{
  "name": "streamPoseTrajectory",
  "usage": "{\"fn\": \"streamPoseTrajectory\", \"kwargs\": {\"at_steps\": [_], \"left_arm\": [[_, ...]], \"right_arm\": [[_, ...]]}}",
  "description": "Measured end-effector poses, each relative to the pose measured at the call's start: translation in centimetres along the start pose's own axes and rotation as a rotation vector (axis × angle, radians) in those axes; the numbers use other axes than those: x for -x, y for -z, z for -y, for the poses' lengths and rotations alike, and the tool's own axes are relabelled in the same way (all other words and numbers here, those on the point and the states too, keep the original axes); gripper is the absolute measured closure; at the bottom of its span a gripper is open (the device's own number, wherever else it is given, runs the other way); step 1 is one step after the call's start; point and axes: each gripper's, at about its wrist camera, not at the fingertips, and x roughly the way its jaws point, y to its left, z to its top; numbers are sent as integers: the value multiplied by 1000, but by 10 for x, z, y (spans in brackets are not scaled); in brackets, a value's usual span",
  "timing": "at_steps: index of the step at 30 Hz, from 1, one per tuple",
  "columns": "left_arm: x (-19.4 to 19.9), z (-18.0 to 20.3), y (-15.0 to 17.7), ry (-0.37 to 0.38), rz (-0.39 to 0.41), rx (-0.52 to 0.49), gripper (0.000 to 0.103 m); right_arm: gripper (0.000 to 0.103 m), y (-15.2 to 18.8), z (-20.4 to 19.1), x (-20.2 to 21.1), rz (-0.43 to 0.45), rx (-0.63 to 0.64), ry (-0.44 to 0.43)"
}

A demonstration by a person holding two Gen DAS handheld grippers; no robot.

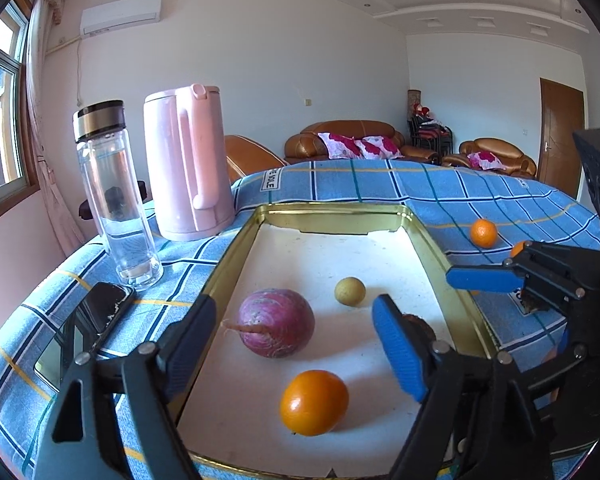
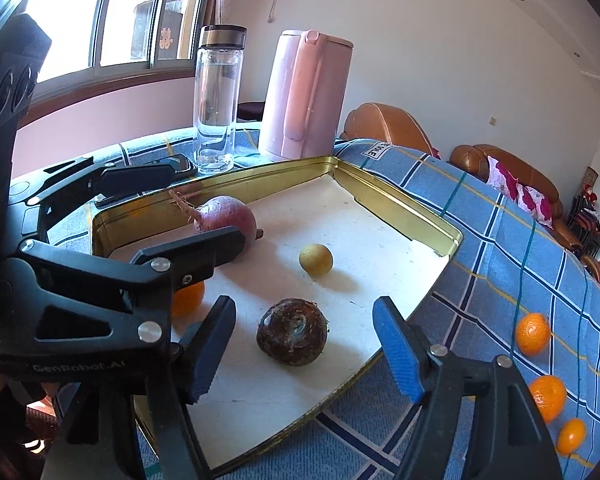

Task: Organize fruits
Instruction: 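Grasp a dark brown date with the left tool while the right tool grasps a brown pear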

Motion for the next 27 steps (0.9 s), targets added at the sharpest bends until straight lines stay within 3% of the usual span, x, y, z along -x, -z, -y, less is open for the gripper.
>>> {"fn": "streamPoseTrajectory", "kwargs": {"at_steps": [4,8,18,23,27], "left_arm": [[4,2,-1,3,13,11,13],[10,5,-1,4,29,23,1],[17,45,-1,81,38,-38,1],[25,71,-2,126,51,-74,0],[28,91,-3,152,58,-116,0]], "right_arm": [[30,0,0,2,12,2,17],[30,4,9,11,30,-35,31],[30,49,60,79,62,-160,149],[30,87,93,107,24,-261,214],[30,108,106,114,-10,-304,215]]}}
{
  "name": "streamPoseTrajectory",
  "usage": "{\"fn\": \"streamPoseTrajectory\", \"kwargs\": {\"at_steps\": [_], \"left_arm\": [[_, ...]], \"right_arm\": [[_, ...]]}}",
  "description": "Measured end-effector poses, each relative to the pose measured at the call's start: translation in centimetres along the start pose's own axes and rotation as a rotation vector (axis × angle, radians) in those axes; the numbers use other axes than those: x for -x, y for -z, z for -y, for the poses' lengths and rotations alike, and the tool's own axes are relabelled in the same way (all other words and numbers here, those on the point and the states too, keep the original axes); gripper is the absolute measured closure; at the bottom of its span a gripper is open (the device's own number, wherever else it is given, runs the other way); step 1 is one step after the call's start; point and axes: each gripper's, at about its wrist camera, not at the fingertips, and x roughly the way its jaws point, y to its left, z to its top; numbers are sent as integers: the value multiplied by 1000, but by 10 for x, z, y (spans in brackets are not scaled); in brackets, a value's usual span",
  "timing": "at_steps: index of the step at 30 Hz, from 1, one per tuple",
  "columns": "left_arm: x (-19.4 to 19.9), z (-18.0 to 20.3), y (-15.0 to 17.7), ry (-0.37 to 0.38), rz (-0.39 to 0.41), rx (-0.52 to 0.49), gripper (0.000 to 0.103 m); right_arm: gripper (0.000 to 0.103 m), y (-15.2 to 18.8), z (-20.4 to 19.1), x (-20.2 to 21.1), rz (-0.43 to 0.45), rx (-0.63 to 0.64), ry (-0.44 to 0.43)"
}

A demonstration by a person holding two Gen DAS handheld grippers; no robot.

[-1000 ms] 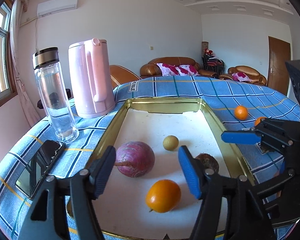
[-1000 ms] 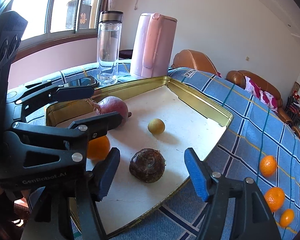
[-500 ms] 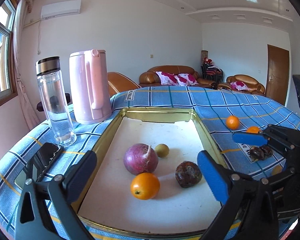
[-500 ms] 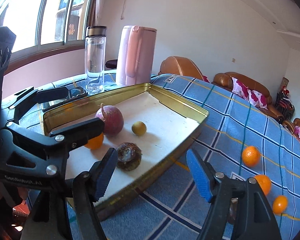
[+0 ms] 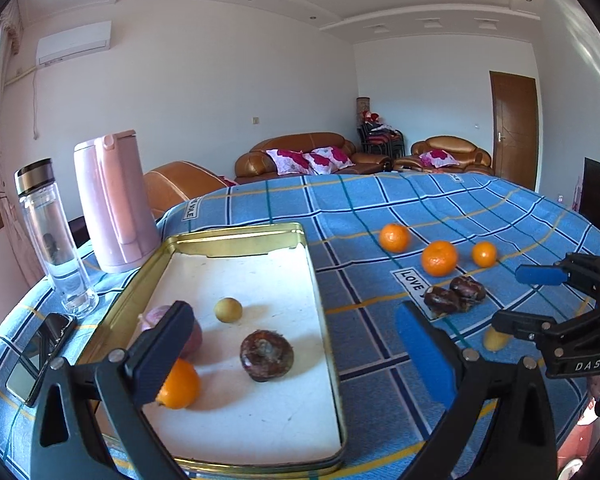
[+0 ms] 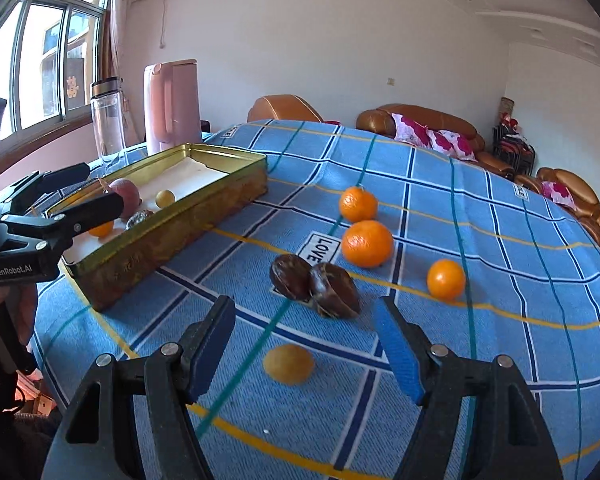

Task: Organize fruits
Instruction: 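Grasp a dark brown date with the left tool while the right tool grasps a brown pear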

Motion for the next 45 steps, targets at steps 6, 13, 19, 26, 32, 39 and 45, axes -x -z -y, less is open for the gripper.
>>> {"fn": "streamPoseTrajectory", "kwargs": {"at_steps": [6,13,19,26,32,39,45], "left_arm": [[-6,23,-4,27,-15,-51,0],[-13,38,-5,53,-34,-87,0],[-16,51,-10,83,-33,-116,0],[-33,69,-22,160,-60,-120,5],[-58,95,-25,225,-142,-155,15],[-83,114,-18,227,-259,-253,26],[-91,120,-13,251,-301,-280,41]], "right_arm": [[34,5,2,-9,-39,0,-28],[56,11,-4,-23,-130,27,-62],[72,13,-7,-23,-135,44,-78],[72,-4,21,-4,-18,-44,-9],[72,-20,42,-4,25,-87,58],[72,-26,46,-19,20,-106,69],[72,-26,46,-22,10,-101,64]]}}
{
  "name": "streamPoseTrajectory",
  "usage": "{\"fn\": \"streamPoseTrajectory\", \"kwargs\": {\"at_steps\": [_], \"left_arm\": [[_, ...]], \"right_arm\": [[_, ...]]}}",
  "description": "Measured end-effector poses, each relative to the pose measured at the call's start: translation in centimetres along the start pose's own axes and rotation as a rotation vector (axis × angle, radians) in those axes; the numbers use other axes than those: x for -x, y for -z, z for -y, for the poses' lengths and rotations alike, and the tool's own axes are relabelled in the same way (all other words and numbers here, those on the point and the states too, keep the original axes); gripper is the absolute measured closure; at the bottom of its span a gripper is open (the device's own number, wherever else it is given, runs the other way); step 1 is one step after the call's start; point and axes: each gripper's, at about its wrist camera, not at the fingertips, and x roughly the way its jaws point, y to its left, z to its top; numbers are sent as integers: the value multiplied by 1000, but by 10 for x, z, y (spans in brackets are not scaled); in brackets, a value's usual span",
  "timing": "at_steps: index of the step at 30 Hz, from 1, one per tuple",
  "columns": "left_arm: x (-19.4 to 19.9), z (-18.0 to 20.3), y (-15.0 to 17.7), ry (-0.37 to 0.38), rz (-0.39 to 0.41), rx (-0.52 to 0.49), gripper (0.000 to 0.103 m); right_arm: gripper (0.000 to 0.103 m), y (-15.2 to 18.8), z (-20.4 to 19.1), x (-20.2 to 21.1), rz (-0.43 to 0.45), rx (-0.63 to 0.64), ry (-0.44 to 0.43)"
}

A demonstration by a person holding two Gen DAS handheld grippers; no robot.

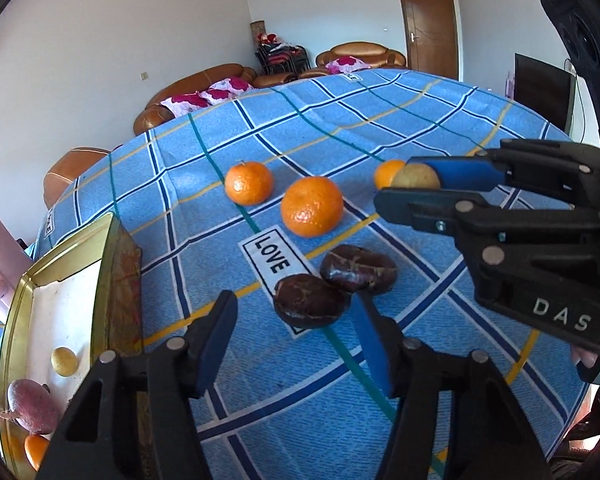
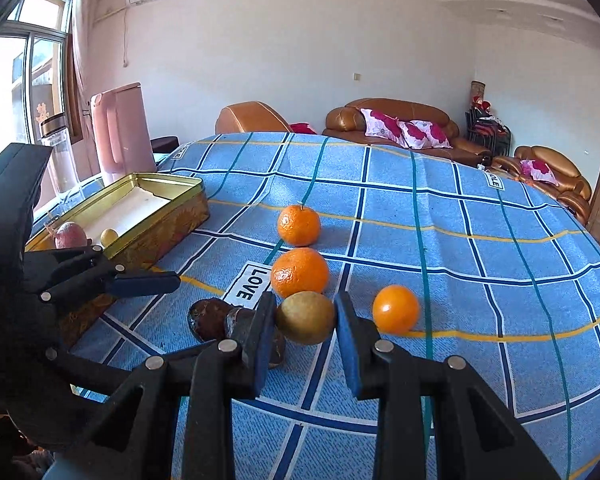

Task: Organize fruits
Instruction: 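Grasp a dark brown date with the left tool while the right tool grasps a brown pear, then lift the date and pear off the tablecloth with both tools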

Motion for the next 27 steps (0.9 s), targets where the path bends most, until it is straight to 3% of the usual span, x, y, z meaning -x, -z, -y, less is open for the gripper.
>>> {"fn": "streamPoseTrajectory", "kwargs": {"at_steps": [4,7,14,27], "left_arm": [[-12,-1,-3,49,-52,7,42],[-15,-3,-4,69,-62,10,62],[-9,-15,-3,101,-22,75,62],[14,-27,-4,64,105,123,62]], "right_arm": [[71,0,2,-3,-11,-6,-8],[71,0,1,-5,-22,-5,-10],[71,0,3,-3,-14,-17,-19],[71,1,-1,9,52,10,-35]]}}
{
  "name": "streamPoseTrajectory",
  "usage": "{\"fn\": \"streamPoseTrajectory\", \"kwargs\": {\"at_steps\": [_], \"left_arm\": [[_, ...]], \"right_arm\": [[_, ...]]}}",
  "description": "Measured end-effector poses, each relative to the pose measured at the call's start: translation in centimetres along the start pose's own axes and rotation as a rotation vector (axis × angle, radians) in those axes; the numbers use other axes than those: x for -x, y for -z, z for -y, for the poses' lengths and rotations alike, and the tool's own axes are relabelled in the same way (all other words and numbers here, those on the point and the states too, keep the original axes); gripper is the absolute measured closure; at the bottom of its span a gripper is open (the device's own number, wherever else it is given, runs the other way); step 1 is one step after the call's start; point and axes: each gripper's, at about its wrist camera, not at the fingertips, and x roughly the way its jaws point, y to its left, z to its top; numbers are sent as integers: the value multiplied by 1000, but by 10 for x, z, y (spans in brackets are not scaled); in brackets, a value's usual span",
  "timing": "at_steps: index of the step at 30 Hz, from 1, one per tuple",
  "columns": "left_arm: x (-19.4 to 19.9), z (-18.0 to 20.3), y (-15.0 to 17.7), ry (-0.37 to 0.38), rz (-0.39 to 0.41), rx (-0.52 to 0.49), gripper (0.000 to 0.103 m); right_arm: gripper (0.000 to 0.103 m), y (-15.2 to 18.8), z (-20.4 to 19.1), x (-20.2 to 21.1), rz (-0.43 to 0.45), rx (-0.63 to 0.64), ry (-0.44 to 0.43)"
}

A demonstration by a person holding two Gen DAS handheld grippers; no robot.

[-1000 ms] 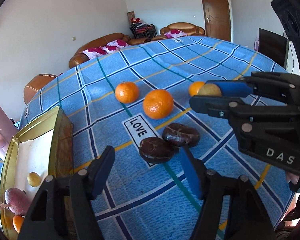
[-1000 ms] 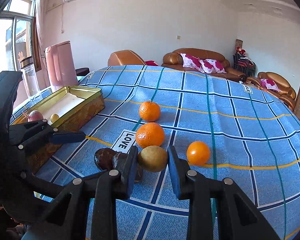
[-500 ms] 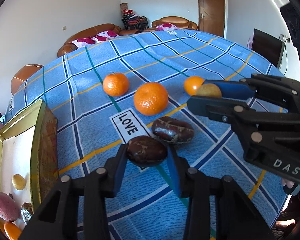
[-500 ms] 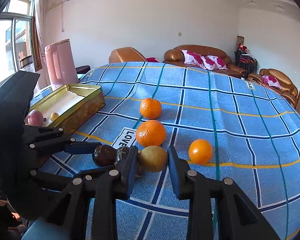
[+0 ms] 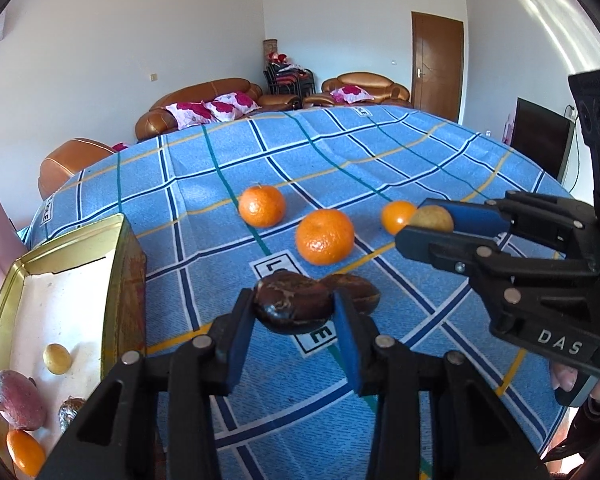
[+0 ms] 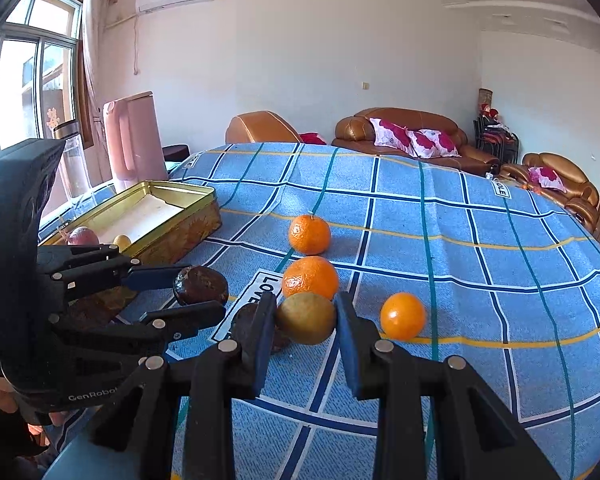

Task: Organize fruits
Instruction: 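Lift the date and pear off the tablecloth with both tools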

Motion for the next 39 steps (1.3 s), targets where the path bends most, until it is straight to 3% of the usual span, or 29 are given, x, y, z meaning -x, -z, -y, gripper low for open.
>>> {"fn": "streamPoseTrajectory", "kwargs": {"at_steps": [39], "left_arm": [[54,-10,10,-3,290,45,62]], "right_arm": [[71,1,-9,25,137,50,-13]]}}
